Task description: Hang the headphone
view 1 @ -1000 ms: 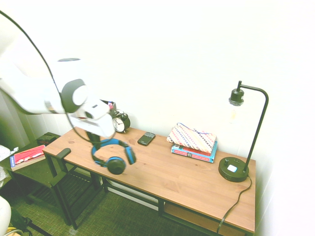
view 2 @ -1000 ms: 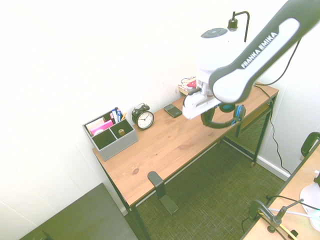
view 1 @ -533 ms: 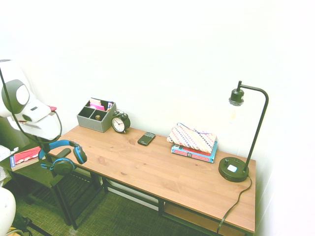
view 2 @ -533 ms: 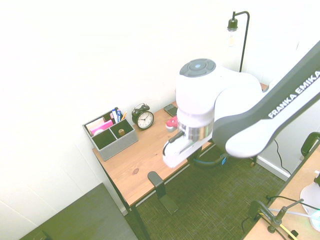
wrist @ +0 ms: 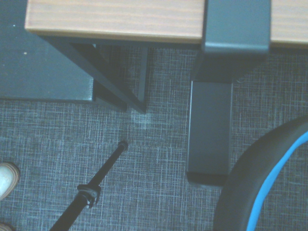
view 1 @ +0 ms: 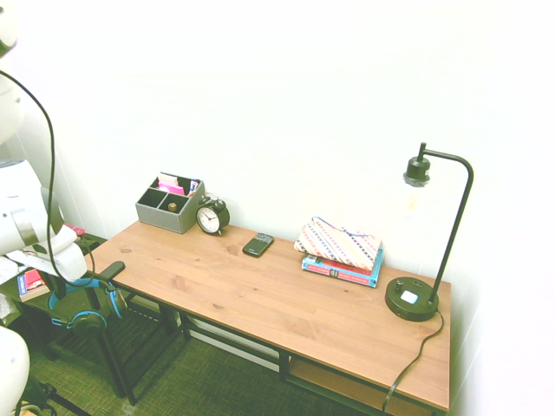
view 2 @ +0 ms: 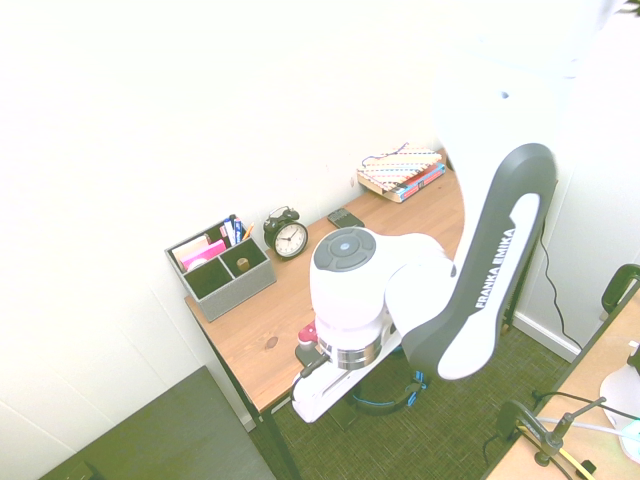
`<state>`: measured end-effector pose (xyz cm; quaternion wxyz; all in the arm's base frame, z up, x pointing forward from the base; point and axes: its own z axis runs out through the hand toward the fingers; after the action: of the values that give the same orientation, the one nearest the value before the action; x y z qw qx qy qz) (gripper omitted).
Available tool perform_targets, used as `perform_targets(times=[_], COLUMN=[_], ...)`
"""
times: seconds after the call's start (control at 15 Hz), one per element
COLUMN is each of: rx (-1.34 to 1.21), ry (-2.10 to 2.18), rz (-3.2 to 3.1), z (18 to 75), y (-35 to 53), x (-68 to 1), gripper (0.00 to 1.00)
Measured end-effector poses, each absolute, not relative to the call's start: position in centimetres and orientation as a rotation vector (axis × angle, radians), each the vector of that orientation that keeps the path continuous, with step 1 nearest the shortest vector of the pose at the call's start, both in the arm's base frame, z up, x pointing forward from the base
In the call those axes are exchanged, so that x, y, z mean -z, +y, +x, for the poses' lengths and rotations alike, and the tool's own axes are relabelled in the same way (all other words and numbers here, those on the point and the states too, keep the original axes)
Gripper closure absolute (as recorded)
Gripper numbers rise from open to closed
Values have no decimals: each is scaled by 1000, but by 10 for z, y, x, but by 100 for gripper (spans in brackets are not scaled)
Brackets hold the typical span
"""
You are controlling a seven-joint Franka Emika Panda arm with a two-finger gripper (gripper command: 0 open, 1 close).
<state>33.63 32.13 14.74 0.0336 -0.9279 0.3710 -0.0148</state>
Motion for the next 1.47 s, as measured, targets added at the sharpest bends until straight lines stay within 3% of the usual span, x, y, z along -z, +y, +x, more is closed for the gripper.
perform_targets(times=[0.47, 0.53, 1.47], rx=[-26, -24, -77], ry=[1154, 1166, 1187], rz=[-2883, -2887, -2894], z=[350, 355, 369], y=[357, 357, 349], x=[-77, -72, -65], gripper=[100, 0, 0])
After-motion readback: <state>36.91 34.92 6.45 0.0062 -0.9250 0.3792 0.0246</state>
